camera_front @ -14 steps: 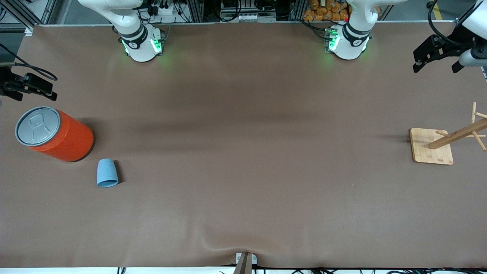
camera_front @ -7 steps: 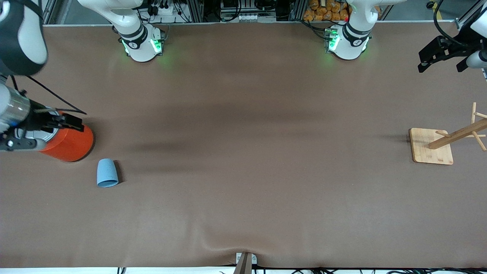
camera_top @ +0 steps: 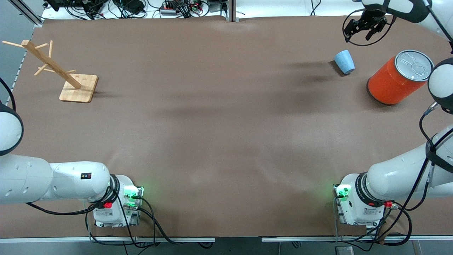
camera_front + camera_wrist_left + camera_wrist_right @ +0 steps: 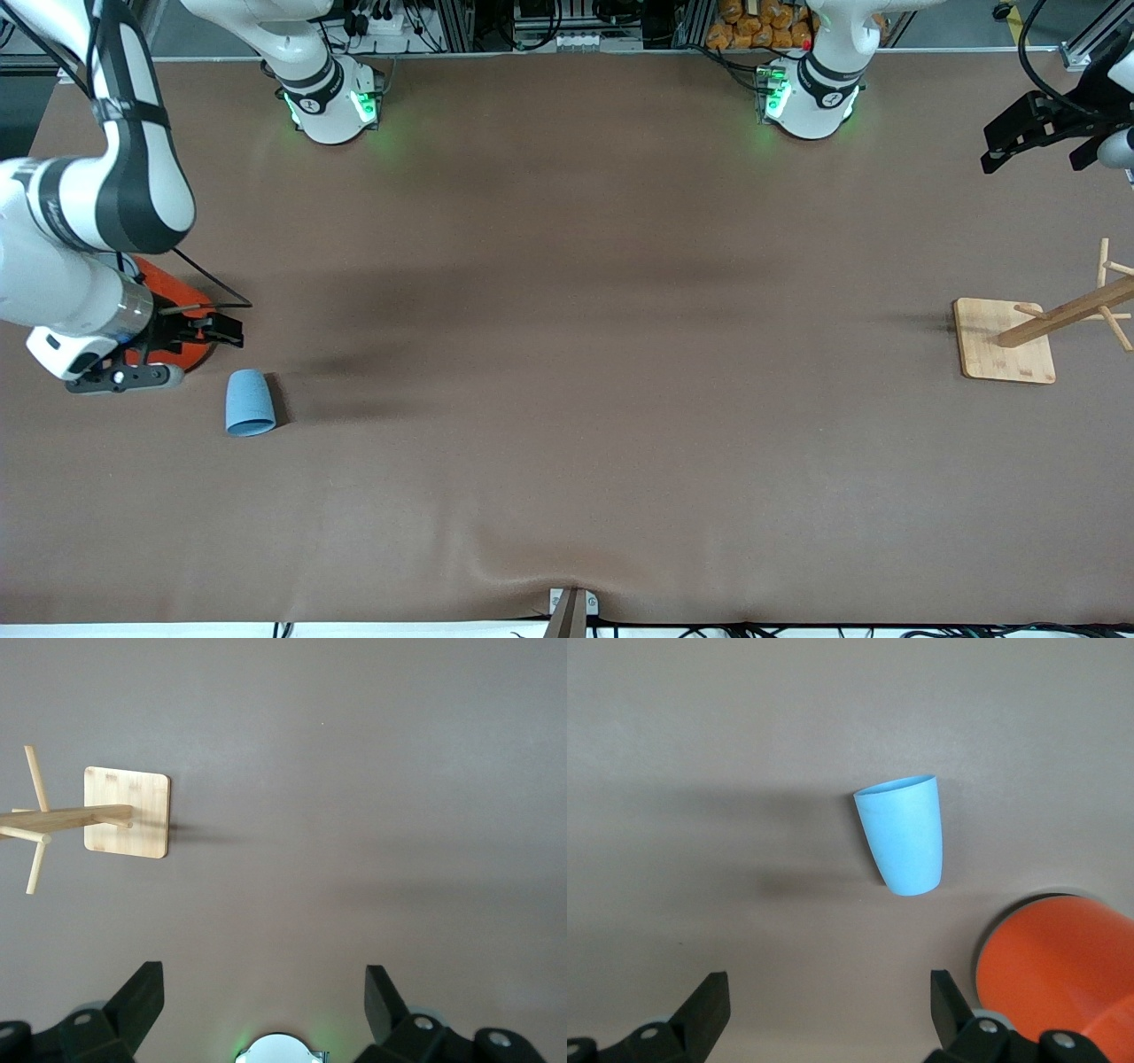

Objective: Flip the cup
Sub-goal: 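Reach the right gripper down toward the blue cup lying on its side, then close the right gripper around the blue cup's body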

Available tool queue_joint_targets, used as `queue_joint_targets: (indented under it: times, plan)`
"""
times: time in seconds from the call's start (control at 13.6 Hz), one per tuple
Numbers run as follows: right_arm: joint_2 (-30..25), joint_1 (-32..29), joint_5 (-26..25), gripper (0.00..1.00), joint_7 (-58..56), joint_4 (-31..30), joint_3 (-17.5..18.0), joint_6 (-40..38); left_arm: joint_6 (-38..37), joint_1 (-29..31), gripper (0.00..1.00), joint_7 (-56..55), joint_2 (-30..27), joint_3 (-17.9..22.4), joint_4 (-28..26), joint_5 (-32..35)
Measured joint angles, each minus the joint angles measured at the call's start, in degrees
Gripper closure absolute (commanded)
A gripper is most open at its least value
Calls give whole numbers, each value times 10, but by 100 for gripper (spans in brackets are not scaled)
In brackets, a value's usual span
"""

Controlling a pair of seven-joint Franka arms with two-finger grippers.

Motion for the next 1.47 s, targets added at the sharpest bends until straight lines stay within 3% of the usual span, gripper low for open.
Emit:
queue_joint_targets:
  times: [0.81, 1.1, 1.47]
  plan:
    - [149, -36, 0, 0, -143, 10, -4, 165, 1, 0, 0, 0, 0, -1, 3, -3]
    - [199, -38, 0, 0, -187, 50, -4, 171, -3, 0, 0, 0, -3, -1, 4, -6]
    - [212, -47, 0, 0, -204, 54, -5, 171, -5, 0, 0, 0, -6, -1, 4, -6]
